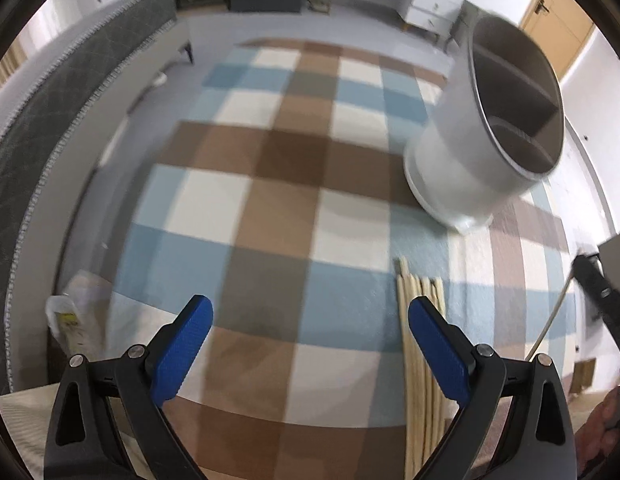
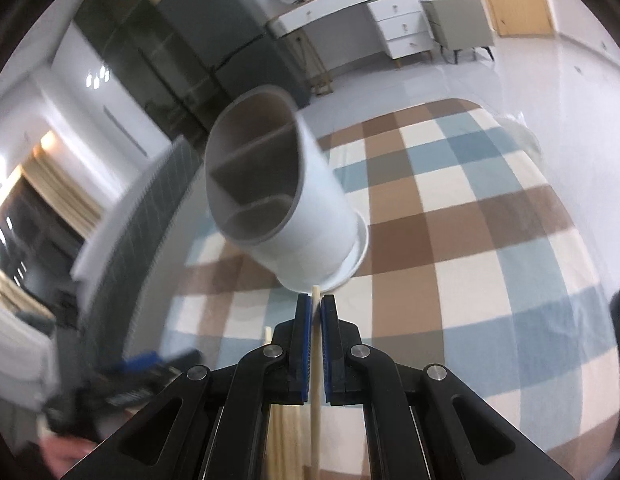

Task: Organize utensils
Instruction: 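Lift the chopstick with the right tool and carry it above the holder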

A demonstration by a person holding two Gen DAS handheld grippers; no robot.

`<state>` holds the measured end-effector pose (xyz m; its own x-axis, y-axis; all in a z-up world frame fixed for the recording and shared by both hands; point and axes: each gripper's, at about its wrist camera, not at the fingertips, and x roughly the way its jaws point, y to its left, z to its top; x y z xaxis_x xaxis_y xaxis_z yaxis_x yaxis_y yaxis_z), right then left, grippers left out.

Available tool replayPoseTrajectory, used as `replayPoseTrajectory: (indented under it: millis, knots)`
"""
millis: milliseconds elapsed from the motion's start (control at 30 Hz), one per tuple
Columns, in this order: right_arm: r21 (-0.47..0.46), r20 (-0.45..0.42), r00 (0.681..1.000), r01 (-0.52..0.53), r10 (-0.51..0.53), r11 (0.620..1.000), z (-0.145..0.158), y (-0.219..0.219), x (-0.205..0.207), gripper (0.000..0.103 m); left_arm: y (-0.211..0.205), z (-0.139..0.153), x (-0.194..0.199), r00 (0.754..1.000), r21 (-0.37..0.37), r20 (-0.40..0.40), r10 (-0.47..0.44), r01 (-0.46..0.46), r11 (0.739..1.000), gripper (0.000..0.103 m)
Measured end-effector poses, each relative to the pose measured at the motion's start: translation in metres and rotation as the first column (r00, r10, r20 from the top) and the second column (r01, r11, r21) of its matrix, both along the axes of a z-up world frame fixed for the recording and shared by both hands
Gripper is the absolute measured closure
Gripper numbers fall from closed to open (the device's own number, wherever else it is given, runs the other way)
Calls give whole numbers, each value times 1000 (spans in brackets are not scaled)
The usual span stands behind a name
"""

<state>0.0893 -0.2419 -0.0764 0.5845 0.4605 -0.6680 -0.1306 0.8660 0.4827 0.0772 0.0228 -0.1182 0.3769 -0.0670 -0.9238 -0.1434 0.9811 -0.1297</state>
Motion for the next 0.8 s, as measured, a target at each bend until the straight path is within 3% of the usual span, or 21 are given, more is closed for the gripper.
replayPoseTrajectory:
  millis: [333,467,800]
  knots:
    - [37,41,998,35,-37,999,12,-19,-8,99,-40,-30,0,991,89,-95,-98,106,990,7]
    - [38,51,998,26,-28,999,13,-20,-9,99,-44,-37,-1,988,132,-129,-90,107,985,7]
    - [55,52,998,31,-34,998,16,-24,-9,99,-48,-42,1,984,146,-155,-87,110,983,7]
